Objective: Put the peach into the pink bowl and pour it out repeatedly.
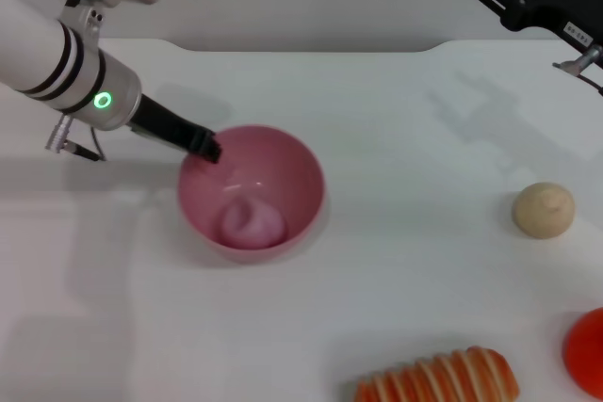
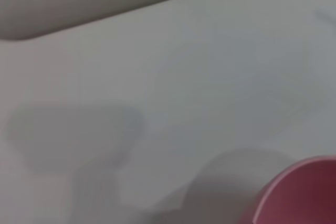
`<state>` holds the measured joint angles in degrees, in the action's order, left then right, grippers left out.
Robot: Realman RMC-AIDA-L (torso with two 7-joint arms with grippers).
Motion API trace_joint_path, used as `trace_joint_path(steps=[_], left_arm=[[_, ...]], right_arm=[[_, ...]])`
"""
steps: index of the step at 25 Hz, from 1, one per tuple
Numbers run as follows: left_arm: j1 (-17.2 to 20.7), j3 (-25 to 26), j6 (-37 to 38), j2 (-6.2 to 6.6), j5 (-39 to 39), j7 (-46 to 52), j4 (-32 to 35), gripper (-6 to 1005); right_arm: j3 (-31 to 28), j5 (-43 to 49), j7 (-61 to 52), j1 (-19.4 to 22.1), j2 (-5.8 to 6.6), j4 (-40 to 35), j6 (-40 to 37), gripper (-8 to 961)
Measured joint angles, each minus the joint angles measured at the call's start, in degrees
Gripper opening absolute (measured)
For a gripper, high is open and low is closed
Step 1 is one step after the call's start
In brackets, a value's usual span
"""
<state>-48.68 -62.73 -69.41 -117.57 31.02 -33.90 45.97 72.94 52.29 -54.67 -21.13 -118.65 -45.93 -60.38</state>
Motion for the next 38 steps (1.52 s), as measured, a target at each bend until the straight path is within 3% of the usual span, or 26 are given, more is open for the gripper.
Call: trace_joint_path(steps=[2, 6, 11, 17, 20, 23, 24, 25, 28, 31, 35, 38], left_arm=[[0.1, 0.2, -0.09, 0.0, 3.17, -2.19, 0.09, 94], [0.84, 1.46, -0.33, 0.14, 7.86, -4.86, 1.95, 264], [1.8, 3.66, 0.82, 0.15, 20.74, -14.43, 5.1, 458], [2.46, 5.98, 12.7, -0.09, 34.57, -26.88, 5.27, 619], [4.77, 5.73, 21.73, -0.47, 50.0, -39.22, 2.93, 639], [6.39, 5.71, 25.21, -0.83, 68.81, -54.63, -1.91, 637], [7.03, 5.85, 24.58, -0.93, 77.88, -62.52, -4.64, 637], [7.39, 5.93, 23.97, -0.98, 82.25, -66.81, -6.23, 636], [8.55, 5.95, 15.1, -1.14, 104.48, -87.77, -16.09, 634], [9.09, 6.04, 4.05, -1.3, 118.35, -103.25, -24.98, 633], [10.36, 6.05, -1.85, -1.51, 125.04, -116.19, -30.85, 632], [11.4, 6.05, -2.22, -1.52, 126.48, -120.65, -32.47, 632]], right_arm=[[-0.04, 0.0, 0.04, 0.0, 0.0, 0.23, 0.0, 585], [-0.56, 0.0, 0.62, -0.05, 0.04, 0.89, -0.01, 585], [-1.13, -0.05, 1.46, -0.18, 0.06, 1.41, 0.0, 585], [-1.66, -0.11, 1.49, -0.62, 0.0, 2.09, -0.01, 585], [-2.5, -1.36, 1.89, -0.24, -0.13, 2.75, -0.35, 585], [-4.2, -7.18, 5.32, 0.01, -0.18, 6.01, -2.41, 585], [-5.05, -10.08, 7.37, 0.03, -0.18, 7.8, -3.49, 585], [-5.71, -12.13, 8.8, 0.07, -0.17, 9.02, -4.16, 585], [-8.52, -19.65, 13.46, 0.09, -0.12, 13.72, -6.08, 585], [-11.65, -24.51, 16.52, 0.1, -0.05, 16.85, -6.72, 585], [-16.1, -29.87, 20.21, -0.33, -0.09, 20.65, -6.83, 585], [-17.93, -32.45, 22.12, -0.36, -0.1, 22.07, -6.88, 585]])
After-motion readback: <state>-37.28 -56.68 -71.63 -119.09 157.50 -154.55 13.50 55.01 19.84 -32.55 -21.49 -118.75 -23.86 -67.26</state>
